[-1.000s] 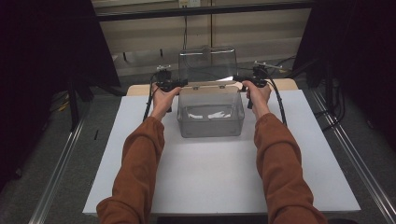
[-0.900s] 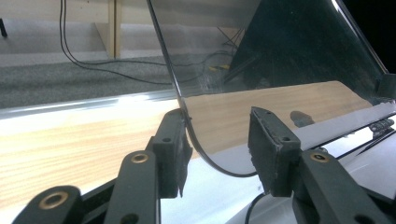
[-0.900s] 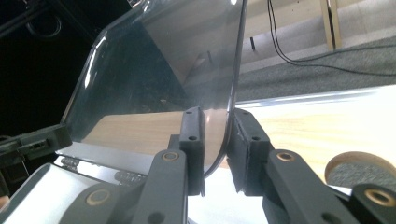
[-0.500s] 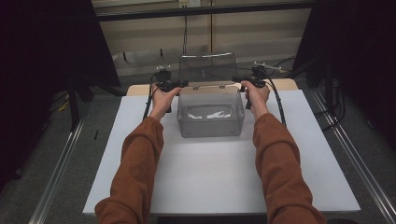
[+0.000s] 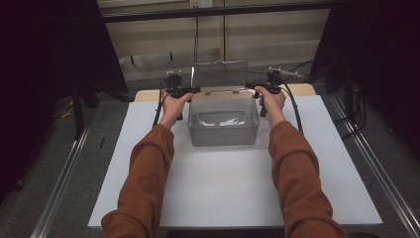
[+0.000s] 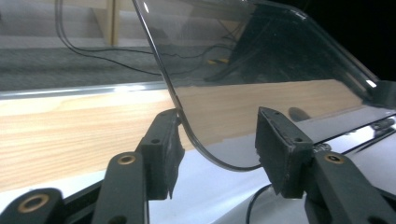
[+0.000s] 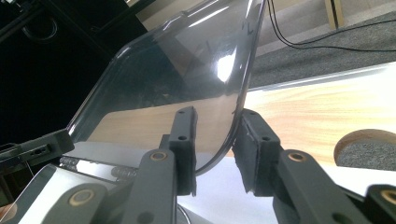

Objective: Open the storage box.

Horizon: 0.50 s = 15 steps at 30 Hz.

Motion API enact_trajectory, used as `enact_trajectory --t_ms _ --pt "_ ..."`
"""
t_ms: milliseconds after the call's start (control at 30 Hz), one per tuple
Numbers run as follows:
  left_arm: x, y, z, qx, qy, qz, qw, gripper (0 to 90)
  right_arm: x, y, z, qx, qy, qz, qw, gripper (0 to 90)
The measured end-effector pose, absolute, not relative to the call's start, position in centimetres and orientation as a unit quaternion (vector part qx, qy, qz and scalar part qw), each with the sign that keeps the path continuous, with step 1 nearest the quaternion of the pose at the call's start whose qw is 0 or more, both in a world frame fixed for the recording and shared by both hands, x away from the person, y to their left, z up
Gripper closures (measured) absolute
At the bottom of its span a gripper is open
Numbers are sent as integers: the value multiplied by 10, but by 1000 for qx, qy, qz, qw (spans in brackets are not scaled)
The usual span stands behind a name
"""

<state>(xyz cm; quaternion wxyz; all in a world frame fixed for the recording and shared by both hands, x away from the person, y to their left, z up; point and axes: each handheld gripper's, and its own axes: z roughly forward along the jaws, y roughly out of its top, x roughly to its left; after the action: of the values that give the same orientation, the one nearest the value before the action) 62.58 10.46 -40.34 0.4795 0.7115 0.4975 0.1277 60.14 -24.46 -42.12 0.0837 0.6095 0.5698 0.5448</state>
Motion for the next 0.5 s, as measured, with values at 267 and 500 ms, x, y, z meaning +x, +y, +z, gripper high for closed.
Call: enact_trajectory --t_ms 267,500 --pt "626 109 -406 707 493 121 492 497 602 -243 -424 614 565 546 74 653" --pt "627 107 -408 704 495 123 494 474 603 -242 -427 620 561 544 70 598"
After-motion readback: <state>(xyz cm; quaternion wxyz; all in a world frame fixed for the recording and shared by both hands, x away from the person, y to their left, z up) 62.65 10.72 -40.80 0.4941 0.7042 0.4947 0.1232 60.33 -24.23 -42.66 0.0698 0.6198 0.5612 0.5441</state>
